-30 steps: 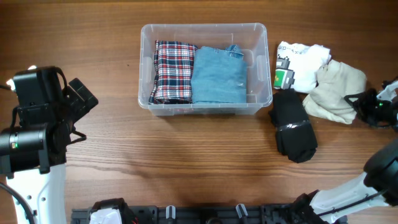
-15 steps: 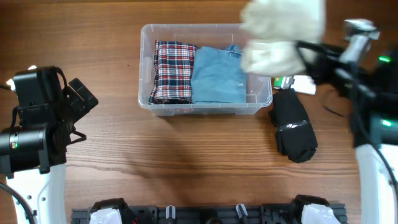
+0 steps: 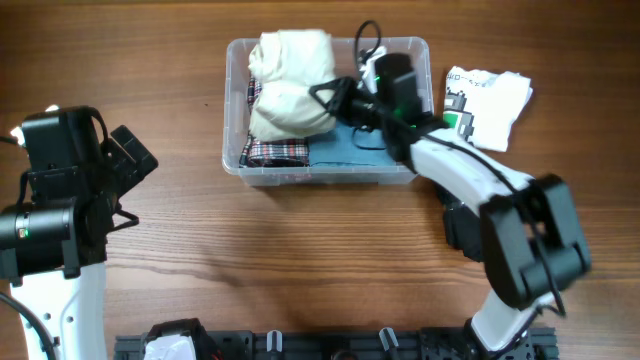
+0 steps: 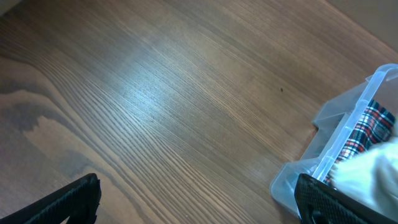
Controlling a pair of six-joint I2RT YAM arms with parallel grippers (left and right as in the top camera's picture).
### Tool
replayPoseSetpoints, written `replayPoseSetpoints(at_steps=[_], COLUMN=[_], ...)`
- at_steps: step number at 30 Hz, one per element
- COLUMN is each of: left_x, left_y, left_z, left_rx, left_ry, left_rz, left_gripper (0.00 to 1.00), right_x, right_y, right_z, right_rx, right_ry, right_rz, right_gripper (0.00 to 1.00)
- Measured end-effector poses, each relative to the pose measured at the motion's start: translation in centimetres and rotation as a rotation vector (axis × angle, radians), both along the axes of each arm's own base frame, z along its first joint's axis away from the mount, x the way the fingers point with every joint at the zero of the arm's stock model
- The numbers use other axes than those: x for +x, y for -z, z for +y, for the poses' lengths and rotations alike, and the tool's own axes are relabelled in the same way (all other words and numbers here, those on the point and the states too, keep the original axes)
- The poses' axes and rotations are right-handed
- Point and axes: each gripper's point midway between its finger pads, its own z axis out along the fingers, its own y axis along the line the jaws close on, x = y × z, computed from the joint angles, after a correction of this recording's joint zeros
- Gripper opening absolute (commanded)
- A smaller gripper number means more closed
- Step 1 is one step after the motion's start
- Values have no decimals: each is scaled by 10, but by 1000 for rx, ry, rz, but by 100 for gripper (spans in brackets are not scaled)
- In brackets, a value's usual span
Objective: Pack container
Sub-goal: 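Place the cream bundle on top of the plaid shirt in the box, then move the right gripper to the white graphic t-shirt and grasp it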
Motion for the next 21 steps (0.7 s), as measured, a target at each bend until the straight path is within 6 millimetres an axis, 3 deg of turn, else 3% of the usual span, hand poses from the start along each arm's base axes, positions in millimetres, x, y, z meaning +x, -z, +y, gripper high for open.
replayPoseSetpoints(at_steps=[1, 5, 7, 10, 13, 14, 15, 16, 17, 19, 21], left_x=[0, 0, 0, 0, 0, 0, 0, 0, 0, 0, 0], left_y=[0, 0, 0, 0, 0, 0, 0, 0, 0, 0, 0], left_z=[0, 0, 0, 0, 0, 0, 0, 0, 0, 0, 0], left_rx=[0, 0, 0, 0, 0, 1, 0, 0, 0, 0, 0], left_ry=[0, 0, 0, 0, 0, 0, 0, 0, 0, 0, 0], left_rz=[0, 0, 0, 0, 1, -1, -1, -1, 0, 1, 1], left_gripper=[100, 100, 100, 100, 100, 100, 100, 100, 100, 100, 100], right_x=[-2, -6, -6, -14, -25, -26, -33, -36, -37, -34, -29], right_y=[6, 15, 13, -7, -72, -81, -119, -140, -149, -150, -129], right_z=[4, 13, 13, 7, -20, -29, -55, -84, -109, -171, -238], right_rx=[0, -35, -57, -110, -167, -199, -208, -239, -268, -333, -400], right_ry=[1, -6, -32, -89, -95, -89, -43, 6, 49, 170, 301], right_rz=[19, 6, -31, -108, -243, -276, -327, -352, -355, -309, -209], right_gripper=[16, 48, 53, 56, 67, 70, 75, 76, 78, 85, 89])
